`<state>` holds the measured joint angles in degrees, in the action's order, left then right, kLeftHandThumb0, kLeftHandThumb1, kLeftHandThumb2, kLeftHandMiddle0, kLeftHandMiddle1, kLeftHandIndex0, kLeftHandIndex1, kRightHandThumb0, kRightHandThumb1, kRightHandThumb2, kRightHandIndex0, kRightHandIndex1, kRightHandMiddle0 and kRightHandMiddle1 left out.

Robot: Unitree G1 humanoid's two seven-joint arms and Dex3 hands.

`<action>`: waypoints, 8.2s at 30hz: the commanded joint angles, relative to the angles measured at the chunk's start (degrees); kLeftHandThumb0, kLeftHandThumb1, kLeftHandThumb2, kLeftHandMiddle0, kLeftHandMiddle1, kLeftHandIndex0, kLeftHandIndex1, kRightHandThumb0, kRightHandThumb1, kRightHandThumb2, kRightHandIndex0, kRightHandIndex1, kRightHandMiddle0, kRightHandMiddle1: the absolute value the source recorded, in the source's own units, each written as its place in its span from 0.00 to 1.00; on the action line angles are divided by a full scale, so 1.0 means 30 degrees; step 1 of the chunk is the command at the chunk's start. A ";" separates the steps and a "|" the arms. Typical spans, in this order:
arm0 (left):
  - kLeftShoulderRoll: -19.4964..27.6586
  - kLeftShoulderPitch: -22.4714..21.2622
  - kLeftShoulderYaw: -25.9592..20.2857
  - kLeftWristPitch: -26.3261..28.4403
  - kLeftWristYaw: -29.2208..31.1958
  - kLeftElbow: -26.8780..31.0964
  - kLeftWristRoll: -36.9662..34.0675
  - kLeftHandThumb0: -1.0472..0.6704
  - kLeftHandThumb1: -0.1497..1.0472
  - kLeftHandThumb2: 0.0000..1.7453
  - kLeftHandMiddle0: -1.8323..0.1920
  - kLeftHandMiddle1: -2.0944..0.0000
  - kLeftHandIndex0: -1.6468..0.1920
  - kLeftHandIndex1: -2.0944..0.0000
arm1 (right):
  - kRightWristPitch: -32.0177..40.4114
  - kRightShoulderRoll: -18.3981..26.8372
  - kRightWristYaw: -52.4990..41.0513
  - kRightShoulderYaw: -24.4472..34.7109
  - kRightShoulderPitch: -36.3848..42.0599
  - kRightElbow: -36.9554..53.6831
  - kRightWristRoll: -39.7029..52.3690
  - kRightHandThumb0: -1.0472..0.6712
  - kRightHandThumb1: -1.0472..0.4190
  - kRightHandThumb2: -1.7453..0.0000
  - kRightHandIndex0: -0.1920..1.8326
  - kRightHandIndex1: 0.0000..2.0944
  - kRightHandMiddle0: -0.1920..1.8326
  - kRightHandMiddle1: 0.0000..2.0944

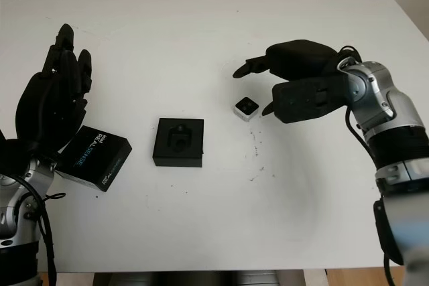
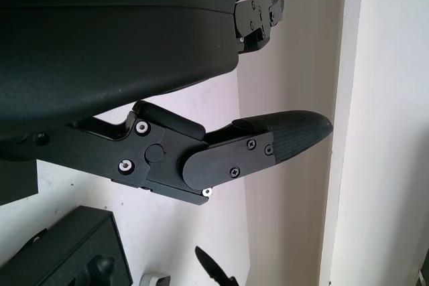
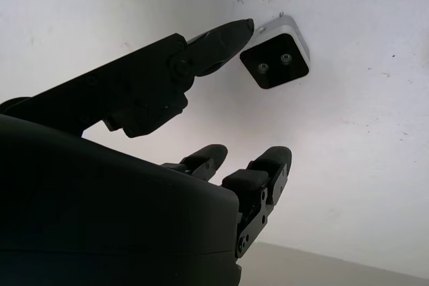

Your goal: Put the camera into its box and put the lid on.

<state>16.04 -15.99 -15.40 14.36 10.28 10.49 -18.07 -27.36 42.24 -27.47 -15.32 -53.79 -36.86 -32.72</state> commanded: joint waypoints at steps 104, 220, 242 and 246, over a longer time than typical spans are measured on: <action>0.0201 -0.0231 0.0156 -0.0115 0.0233 -0.0083 0.0188 0.20 1.00 0.38 1.00 1.00 1.00 1.00 | -0.4783 -0.1173 0.7911 -0.1731 0.0045 -0.8011 -0.0911 0.40 0.08 0.97 0.00 1.00 0.33 0.60; -0.0157 -0.0307 0.0530 0.0096 -0.0016 -0.0493 0.0537 0.20 1.00 0.38 1.00 1.00 1.00 1.00 | 0.6384 -1.3807 0.1091 0.3543 1.0168 0.5589 1.3570 0.34 0.00 0.96 0.12 0.02 0.18 0.89; -0.0194 -0.0190 0.0547 -0.0135 0.0040 -0.0509 0.0541 0.20 1.00 0.38 1.00 1.00 1.00 1.00 | 0.3567 -1.4067 0.1820 0.2934 0.9826 0.3246 1.1721 0.31 0.00 0.96 0.13 0.02 0.21 0.88; -0.0175 -0.0147 0.0524 -0.0026 0.0040 -0.0402 0.0481 0.19 1.00 0.38 1.00 1.00 1.00 1.00 | 0.3126 -1.3952 0.1962 0.2874 0.9881 0.3087 1.1434 0.31 0.00 0.97 0.14 0.02 0.21 0.88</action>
<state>15.54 -16.37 -13.83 14.23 10.31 8.96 -16.48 -16.95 0.24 -21.72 -6.33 -24.16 -27.14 1.92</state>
